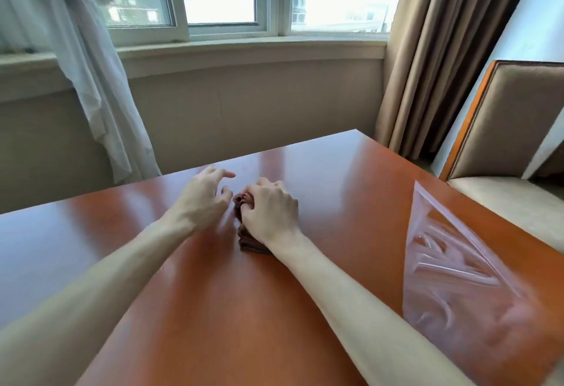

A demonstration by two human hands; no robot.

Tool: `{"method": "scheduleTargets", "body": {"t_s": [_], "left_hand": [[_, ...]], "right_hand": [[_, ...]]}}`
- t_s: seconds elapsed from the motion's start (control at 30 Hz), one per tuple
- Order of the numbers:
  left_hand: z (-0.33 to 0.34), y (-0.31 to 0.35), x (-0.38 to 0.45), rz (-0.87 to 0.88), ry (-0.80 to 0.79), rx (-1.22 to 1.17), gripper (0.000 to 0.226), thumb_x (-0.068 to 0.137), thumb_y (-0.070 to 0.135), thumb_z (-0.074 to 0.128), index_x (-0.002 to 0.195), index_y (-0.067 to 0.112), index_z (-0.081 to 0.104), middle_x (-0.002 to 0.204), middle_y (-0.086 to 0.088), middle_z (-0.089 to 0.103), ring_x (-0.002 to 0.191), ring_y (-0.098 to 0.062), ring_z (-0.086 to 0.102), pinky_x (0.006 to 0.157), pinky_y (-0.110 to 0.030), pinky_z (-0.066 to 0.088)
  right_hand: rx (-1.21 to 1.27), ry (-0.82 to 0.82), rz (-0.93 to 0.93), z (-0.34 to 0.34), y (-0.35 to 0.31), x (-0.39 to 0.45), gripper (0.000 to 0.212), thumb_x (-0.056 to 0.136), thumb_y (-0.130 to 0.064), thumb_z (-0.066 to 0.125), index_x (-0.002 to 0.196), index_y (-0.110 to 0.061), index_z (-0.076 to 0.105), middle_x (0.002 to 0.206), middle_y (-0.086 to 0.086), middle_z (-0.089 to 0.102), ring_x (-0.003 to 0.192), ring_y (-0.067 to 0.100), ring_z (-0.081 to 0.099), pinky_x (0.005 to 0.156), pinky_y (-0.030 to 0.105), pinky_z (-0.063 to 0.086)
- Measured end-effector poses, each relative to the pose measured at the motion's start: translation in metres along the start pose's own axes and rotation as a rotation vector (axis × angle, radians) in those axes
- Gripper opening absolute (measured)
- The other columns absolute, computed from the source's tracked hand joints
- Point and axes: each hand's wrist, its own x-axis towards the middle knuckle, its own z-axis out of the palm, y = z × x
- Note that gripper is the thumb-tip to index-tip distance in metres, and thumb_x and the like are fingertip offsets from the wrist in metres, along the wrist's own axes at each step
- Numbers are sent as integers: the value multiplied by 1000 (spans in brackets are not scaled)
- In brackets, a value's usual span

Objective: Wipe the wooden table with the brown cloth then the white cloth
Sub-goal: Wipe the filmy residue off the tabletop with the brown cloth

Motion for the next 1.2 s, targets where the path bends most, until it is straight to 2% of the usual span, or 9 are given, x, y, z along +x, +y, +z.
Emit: {"method": "scheduleTargets", "body": {"t_s": [0.17, 0.3, 0.37, 0.43, 0.53, 0.63, 0.73, 0.97, 1.2], "left_hand": [[-45, -22, -65, -86, -41, 28, 33, 91, 7, 51, 116, 15, 71, 114, -6, 68, 103, -24, 64, 92, -35, 50], [-68, -50, -118, -140, -70, 78, 29, 91, 15, 55, 116, 21, 70, 110, -2, 66, 103, -21, 62, 91, -31, 47], [-70, -64, -143, -133, -57, 109, 30, 94, 23, 57, 121, 22, 67, 114, -2, 63, 109, -24, 60, 94, -29, 42], [-68, -80, -164, -139, -10, 144, 41, 94, 39, 53, 131, 24, 61, 129, -5, 58, 128, -27, 50, 105, -30, 35], [-59, -93, -181, -180, -44, 268, 68, 86, 67, 29, 146, 38, 46, 156, -7, 38, 149, -28, 24, 121, -40, 19], [-54, -94, -181, -176, -61, 328, 77, 80, 75, 13, 148, 47, 36, 163, -1, 28, 152, -22, 17, 124, -42, 13], [-52, -95, -182, -177, -31, 322, 73, 83, 75, 14, 149, 50, 32, 164, 4, 24, 153, -17, 13, 125, -38, 8], [-49, -91, -183, -202, 9, 321, 63, 90, 71, 20, 150, 54, 25, 165, 13, 15, 153, -8, 3, 125, -33, 0], [-53, -87, -185, -204, -14, 311, 60, 92, 70, 22, 150, 53, 26, 165, 13, 15, 153, -7, 3, 125, -33, 0]], "right_hand": [[91, -79, -199, 0, -93, -87, 22, 84, -27, 58, 102, -20, 70, 104, -4, 66, 97, 31, 55, 75, 39, 48], [148, -195, -318, -10, -111, -119, 24, 86, -29, 59, 105, -26, 72, 112, -11, 66, 105, 26, 55, 80, 39, 49], [195, -272, -319, -14, -107, -117, 26, 86, -32, 58, 108, -28, 71, 117, -13, 65, 109, 23, 55, 84, 40, 49], [213, -314, -300, -14, -103, -106, 29, 84, -34, 57, 111, -30, 70, 118, -13, 66, 112, 22, 56, 88, 42, 51], [175, -278, -228, -2, -98, -76, 28, 84, -33, 57, 108, -28, 71, 112, -10, 66, 108, 25, 59, 88, 41, 50], [154, -219, -121, 16, -89, -35, 21, 84, -29, 58, 100, -24, 71, 105, -8, 66, 105, 28, 60, 80, 37, 45], [120, -176, -31, 36, -65, 19, 19, 81, -25, 57, 93, -23, 71, 104, -5, 68, 103, 32, 60, 83, 40, 48], [7, -25, 181, 77, -24, 149, 25, 79, -22, 57, 97, -22, 75, 100, 12, 72, 102, 41, 63, 82, 39, 48], [-8, -9, 97, 84, -32, 131, 17, 82, -22, 53, 85, -20, 69, 98, 3, 66, 97, 38, 59, 72, 35, 40]]}}
